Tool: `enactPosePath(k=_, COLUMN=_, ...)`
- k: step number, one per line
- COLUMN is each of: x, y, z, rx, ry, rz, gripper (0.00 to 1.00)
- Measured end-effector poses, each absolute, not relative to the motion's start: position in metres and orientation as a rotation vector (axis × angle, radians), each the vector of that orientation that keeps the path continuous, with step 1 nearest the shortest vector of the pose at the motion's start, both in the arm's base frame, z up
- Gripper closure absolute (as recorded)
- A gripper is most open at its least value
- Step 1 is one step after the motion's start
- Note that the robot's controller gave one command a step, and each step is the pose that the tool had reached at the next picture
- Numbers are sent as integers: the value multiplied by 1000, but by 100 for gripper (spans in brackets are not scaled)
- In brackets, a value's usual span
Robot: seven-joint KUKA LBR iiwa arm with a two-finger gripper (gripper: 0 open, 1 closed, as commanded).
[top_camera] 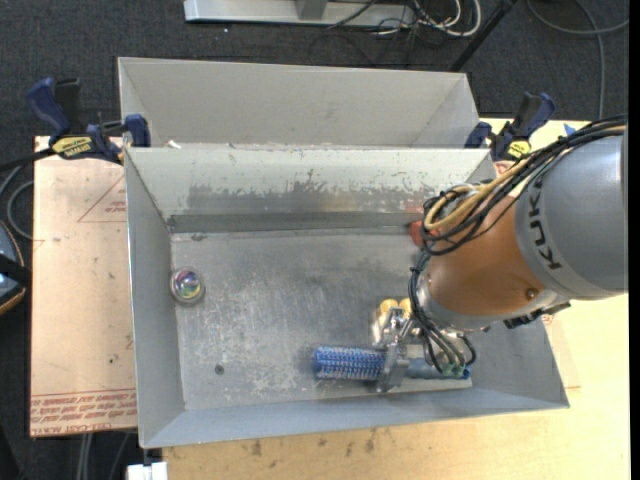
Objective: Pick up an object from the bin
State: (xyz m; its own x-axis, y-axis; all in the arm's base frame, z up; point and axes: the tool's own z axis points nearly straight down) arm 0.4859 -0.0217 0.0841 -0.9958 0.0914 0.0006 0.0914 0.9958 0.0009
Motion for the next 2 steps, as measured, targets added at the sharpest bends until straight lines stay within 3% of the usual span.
enactPosePath(k=1, x=495, y=-6, z=189, rx=-135, ry=-3147, rz=-2, gripper=100)
enactPosePath(k=2, x=489, y=-10, z=239, rx=-82, ry=-3147, rz=-1, gripper=100)
